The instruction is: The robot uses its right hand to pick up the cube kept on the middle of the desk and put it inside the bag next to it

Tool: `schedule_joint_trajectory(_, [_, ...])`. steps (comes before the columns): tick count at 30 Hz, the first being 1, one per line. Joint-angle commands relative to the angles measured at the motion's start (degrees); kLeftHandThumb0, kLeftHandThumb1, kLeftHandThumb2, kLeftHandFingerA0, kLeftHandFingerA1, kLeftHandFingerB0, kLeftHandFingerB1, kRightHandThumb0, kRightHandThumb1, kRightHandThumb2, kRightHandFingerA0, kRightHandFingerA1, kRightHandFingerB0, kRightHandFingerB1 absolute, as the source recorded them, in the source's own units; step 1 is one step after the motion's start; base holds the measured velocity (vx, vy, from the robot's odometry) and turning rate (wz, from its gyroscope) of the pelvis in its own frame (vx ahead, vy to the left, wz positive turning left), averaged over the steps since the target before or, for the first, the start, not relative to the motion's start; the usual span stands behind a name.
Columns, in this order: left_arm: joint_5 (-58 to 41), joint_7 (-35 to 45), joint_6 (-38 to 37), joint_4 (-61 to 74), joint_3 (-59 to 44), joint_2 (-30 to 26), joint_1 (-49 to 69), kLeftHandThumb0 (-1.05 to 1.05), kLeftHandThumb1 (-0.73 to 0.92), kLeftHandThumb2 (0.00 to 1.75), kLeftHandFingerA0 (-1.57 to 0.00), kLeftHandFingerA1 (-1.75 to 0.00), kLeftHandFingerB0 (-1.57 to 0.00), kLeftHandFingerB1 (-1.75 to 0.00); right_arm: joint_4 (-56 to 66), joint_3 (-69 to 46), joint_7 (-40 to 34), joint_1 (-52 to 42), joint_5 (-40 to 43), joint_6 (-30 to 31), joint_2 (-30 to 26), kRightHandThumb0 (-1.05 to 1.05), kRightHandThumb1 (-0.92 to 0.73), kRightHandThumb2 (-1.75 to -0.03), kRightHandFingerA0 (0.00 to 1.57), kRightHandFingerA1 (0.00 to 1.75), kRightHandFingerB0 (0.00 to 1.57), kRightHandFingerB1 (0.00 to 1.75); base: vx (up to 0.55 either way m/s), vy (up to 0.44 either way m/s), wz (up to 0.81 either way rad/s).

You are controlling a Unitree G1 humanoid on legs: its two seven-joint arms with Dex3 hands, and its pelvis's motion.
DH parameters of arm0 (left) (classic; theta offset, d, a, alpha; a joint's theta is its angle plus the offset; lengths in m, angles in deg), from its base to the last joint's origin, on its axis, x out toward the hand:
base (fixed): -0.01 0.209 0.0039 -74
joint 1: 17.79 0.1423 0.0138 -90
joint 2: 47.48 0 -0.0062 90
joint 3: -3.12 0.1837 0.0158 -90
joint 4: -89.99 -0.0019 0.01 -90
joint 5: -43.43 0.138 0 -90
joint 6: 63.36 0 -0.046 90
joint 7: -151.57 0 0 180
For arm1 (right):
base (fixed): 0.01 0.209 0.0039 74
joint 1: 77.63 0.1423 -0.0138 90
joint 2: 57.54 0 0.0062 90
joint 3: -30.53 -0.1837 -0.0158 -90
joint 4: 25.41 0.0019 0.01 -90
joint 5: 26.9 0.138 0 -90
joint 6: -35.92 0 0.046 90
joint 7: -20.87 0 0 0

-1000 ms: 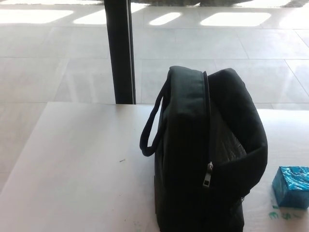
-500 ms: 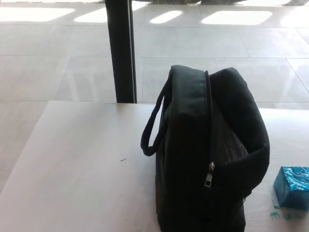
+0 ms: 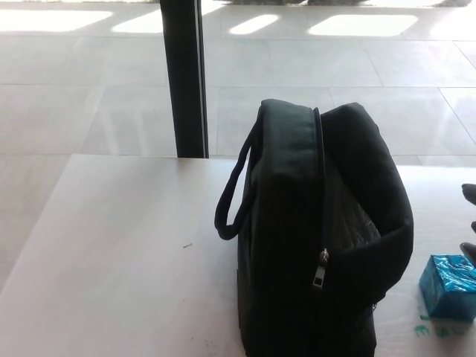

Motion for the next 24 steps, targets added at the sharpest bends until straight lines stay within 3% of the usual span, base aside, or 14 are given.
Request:
schedule_joint_trajectory(1, [-0.77,0.71,-1.30,-0.25,0.21,-1.11,0.06,-1.05,0.54,0.89,-0.32,-1.56,-0.16,-1.48,-3.60,2.88,-0.01,4.27,-7.73,-0.83,-3.82,-0.79,-0.70,-1.04,0.25,0.56,0.08,0.37,0.00,0.000,0.00])
schedule_joint_trajectory(2, [-0.58,0.61,-1.29,-0.42,0.38,-1.18,-0.02,-1.05,0.56,0.88,-0.30,-1.54,-0.16,-1.45,-4.99,4.23,-0.48,6.36,-10.22,-0.71,-5.26,-0.79,-0.69,-1.04,0.18,0.52,0.06,0.38,0.00,0.000,0.00])
schedule_joint_trajectory(3, [-0.47,0.04,-1.29,-0.70,0.41,-1.15,-0.21,-1.05,0.54,0.89,-0.32,-1.55,-0.16,-1.47,-5.67,4.82,-0.56,7.21,-11.02,-0.54,-5.74,-0.81,-0.87,-0.67,0.19,0.39,0.14,0.26,0.00,0.000,0.00])
schedule_joint_trajectory(4, [-0.51,-0.05,-1.24,-0.71,0.38,-1.14,-0.26,-1.05,0.54,0.89,-0.31,-1.55,-0.15,-1.46,-6.32,5.41,-0.87,8.17,-12.05,-0.81,-6.21,-0.37,-0.46,-1.07,0.02,0.51,0.00,0.49,0.00,0.000,0.00])
schedule_joint_trajectory(6, [-0.41,0.22,-1.55,-0.57,0.50,-1.40,-0.20,-1.05,0.51,0.89,-0.33,-1.58,-0.18,-1.51,-7.26,6.48,-1.80,9.12,-14.02,-2.51,-6.79,-0.37,-0.46,-1.07,0.03,0.52,0.00,0.48,0.00,0.000,0.00])
schedule_joint_trajectory(7, [-0.38,0.33,-1.53,-0.50,0.56,-1.45,-0.17,-1.05,0.51,0.90,-0.33,-1.59,-0.18,-1.52,-7.51,7.54,-1.80,9.88,-15.51,-3.08,-7.53,-0.79,-0.86,-0.67,0.07,0.34,0.17,0.25,0.00,0.000,0.00])
schedule_joint_trajectory(9, [-0.30,0.47,-1.37,-0.18,0.73,-1.59,-0.13,-1.05,0.52,0.90,-0.32,-1.58,-0.18,-1.51,-7.13,9.39,-0.67,11.09,-17.16,-1.68,-8.76,-0.81,-0.87,-0.67,0.00,0.30,0.14,0.25,0.00,0.000,0.00])
schedule_joint_trajectory(10, [-0.25,0.39,-1.29,-0.23,0.83,-1.62,-0.33,-1.05,0.52,0.90,-0.32,-1.58,-0.17,-1.50,-6.80,11.44,1.29,12.25,-18.95,-0.21,-10.39,-0.97,-0.78,-1.10,0.00,0.11,0.09,0.24,0.00,0.000,0.00])
schedule_joint_trajectory(11, [-0.32,0.41,-1.24,-0.07,0.82,-1.60,-0.30,-1.05,0.53,0.89,-0.30,-1.55,-0.17,-1.48,-6.70,13.54,3.19,13.08,-20.71,-0.54,-11.88,-0.96,-0.77,-1.13,0.00,0.18,0.00,0.14,0.00,0.000,0.00])
schedule_joint_trajectory(15, [-0.06,0.03,-1.44,-0.10,1.10,-1.84,-0.41,-1.05,0.57,0.88,-0.31,-1.53,-0.19,-1.46,-5.81,17.87,6.14,14.10,-22.62,0.98,-13.44,-1.02,-0.65,-1.06,0.00,0.16,0.00,0.08,0.00,0.000,0.00])
schedule_joint_trajectory(17, [0.06,0.13,-1.54,-0.15,1.32,-1.95,-0.38,-1.05,0.57,0.88,-0.29,-1.54,-0.17,-1.47,-5.87,19.54,7.23,14.01,-22.91,1.37,-13.63,-1.05,-0.64,-1.05,0.00,0.13,0.07,0.04,0.00,0.000,0.00])
schedule_joint_trajectory(24, [-0.53,-0.04,-1.34,-0.73,1.15,-1.89,-0.57,-1.05,0.56,0.89,-0.31,-1.52,-0.18,-1.45,-7.65,24.04,10.41,12.81,-24.38,1.02,-13.90,-1.05,-0.60,-1.02,0.00,0.07,0.07,0.01,0.00,0.000,0.00])
